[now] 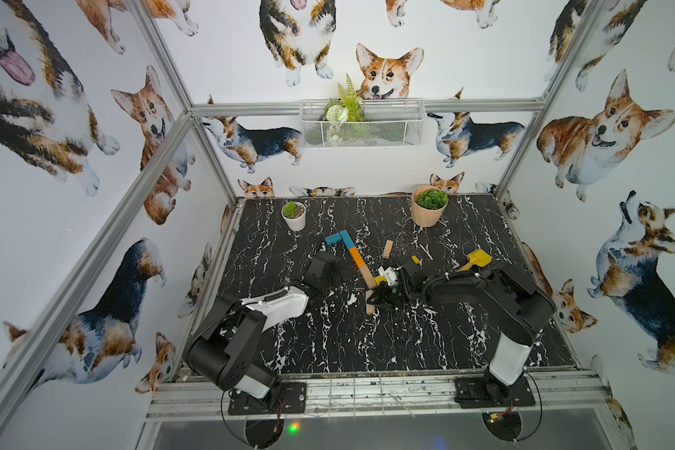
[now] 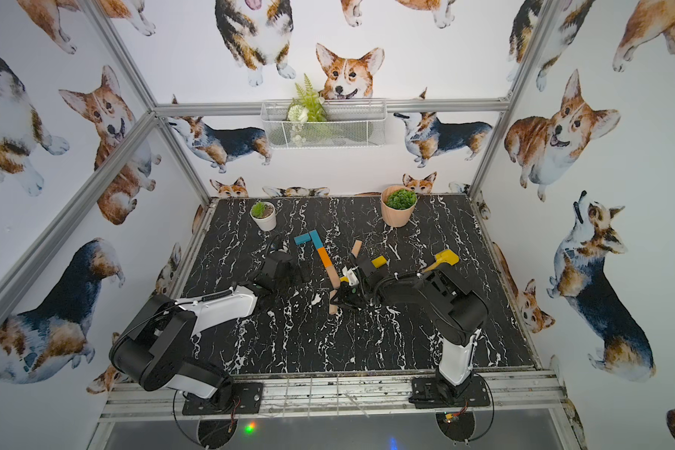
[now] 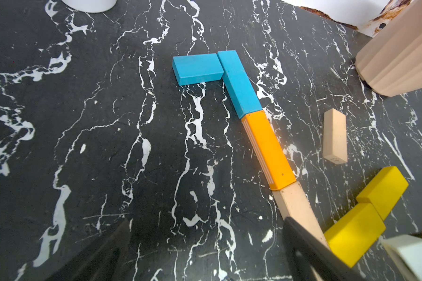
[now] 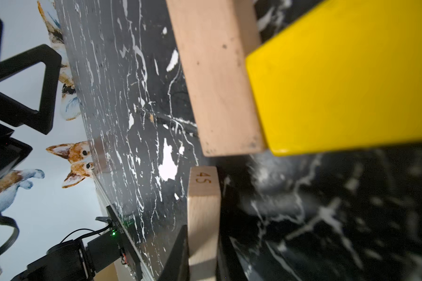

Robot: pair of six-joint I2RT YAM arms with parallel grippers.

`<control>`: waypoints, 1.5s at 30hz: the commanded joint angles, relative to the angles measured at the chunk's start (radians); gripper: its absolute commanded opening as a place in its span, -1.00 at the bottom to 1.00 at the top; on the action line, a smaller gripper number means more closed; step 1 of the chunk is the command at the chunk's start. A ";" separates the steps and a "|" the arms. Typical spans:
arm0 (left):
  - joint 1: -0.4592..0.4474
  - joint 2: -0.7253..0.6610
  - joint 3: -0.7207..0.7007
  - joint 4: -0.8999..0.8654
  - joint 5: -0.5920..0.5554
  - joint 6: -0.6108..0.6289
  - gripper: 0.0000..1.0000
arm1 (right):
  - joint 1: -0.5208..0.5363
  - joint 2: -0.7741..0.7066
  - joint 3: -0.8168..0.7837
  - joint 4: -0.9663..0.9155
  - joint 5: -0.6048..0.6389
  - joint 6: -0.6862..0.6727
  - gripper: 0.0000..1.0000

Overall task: Assemble a giraffe with building blocks
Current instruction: Assemble the building block at the center of the board.

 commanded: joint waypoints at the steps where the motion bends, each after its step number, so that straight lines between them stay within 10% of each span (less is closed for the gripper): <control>1: 0.001 -0.007 -0.002 0.029 0.005 -0.006 1.00 | 0.000 -0.067 -0.035 -0.130 0.150 -0.018 -0.34; 18: 0.001 -0.003 -0.015 0.057 0.047 -0.022 1.00 | 0.150 -0.102 0.192 -0.617 0.534 -0.073 0.23; 37: 0.001 0.014 -0.021 0.078 0.073 -0.021 1.00 | 0.225 0.022 0.331 -0.654 0.569 -0.050 0.18; 45: 0.001 0.016 -0.020 0.078 0.074 -0.019 0.99 | 0.230 0.095 0.392 -0.692 0.574 -0.025 -0.20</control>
